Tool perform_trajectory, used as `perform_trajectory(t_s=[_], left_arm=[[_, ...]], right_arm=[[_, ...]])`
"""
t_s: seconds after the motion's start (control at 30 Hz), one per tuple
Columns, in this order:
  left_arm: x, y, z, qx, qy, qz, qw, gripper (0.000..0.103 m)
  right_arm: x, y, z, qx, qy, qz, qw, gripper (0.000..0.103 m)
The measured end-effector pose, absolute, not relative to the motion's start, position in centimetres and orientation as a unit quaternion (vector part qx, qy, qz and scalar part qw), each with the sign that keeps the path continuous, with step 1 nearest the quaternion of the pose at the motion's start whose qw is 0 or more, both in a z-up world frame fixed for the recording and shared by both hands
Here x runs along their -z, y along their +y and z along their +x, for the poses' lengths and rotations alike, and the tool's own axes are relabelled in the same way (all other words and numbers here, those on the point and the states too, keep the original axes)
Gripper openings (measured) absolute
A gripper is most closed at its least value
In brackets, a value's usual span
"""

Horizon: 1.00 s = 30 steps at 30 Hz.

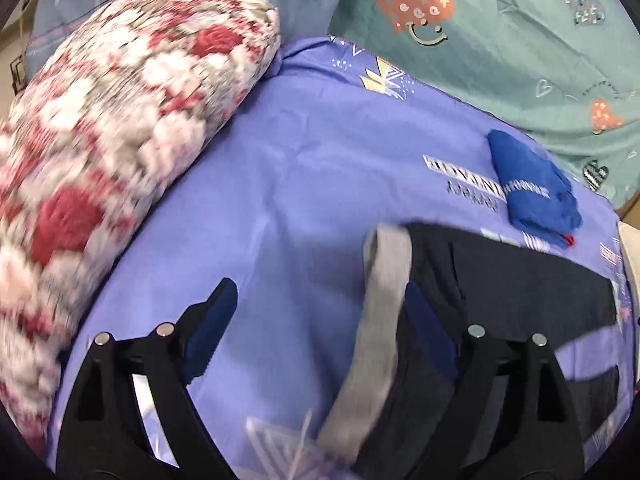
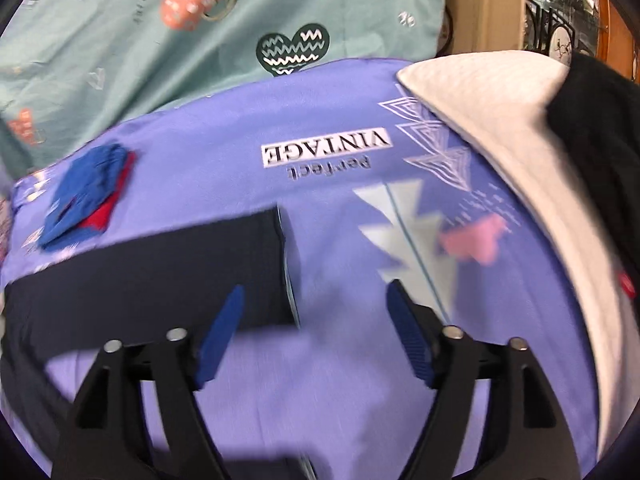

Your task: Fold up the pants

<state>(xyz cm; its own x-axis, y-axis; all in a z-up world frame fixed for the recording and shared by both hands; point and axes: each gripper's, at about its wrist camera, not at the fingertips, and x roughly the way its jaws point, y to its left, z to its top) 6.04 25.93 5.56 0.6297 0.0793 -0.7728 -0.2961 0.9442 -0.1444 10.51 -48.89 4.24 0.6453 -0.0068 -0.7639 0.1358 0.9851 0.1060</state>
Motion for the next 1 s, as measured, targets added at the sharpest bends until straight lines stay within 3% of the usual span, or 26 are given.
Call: perform_trajectory(t_s=[0.23,0.4,0.57,0.63,0.67,0.7,0.73,0.77,0.8,1.0], left_arm=[[-0.2,22.7,-1.8,-0.052,0.467,-0.200,0.860,0.087],[3.1,20.0,-0.7,-0.014,0.492,-0.230,0.839,0.087],[4.0,17.9,1.1,-0.011,0.487,-0.218,0.845,0.089],[4.0,17.6,1.4,-0.007,0.478,-0.230,0.848,0.080],[4.1,17.3,1.6,-0.006,0.477,-0.227,0.849,0.052],[3.9,17.2,1.8,-0.006,0.479,-0.224,0.849,0.038],[3.8,17.1,1.7,-0.003,0.475,-0.226,0.850,0.032],[3.6,17.2,1.4,0.004,0.470,-0.235,0.851,0.024],[3.3,17.3,1.1,0.004,0.465,-0.238,0.853,0.022],[-1.1,16.9,-1.2,0.004,0.414,-0.218,0.884,0.016]], right_arm=[[-0.6,-48.0,0.3,0.010,0.444,0.100,0.890,0.081],[2.5,-47.0,-1.9,0.003,0.462,0.110,0.880,0.081],[2.1,-47.3,-1.9,-0.009,0.467,0.132,0.874,0.081],[2.4,-47.0,-1.6,-0.015,0.475,0.127,0.871,0.081],[2.6,-46.6,-1.4,-0.019,0.481,0.119,0.869,0.081],[2.7,-46.4,-1.3,-0.021,0.486,0.113,0.866,0.079],[2.9,-46.0,-1.2,-0.024,0.494,0.104,0.863,0.071],[3.2,-45.7,-1.0,-0.030,0.506,0.096,0.857,0.028],[3.5,-45.3,-0.9,-0.038,0.517,0.094,0.850,0.007],[-1.3,-46.7,-2.5,-0.057,0.463,0.127,0.875,0.007]])
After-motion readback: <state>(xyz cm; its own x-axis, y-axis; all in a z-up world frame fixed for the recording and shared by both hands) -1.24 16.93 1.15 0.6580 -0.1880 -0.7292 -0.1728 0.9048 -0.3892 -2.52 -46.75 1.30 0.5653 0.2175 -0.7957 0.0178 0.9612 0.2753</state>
